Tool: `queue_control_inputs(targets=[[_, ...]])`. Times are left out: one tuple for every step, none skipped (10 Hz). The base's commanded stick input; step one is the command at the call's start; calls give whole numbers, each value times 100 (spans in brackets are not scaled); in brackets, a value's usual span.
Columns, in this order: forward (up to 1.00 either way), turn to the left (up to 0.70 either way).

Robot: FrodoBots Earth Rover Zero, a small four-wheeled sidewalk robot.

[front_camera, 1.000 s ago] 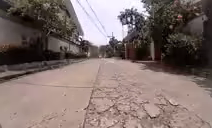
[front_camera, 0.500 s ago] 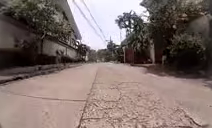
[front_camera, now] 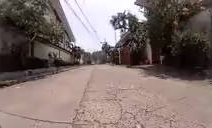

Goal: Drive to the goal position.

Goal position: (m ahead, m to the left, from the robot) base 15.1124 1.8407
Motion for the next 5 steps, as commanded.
queue_control_inputs(targets=[[100,3],[100,3],[100,3],[100,3],[100,3]])
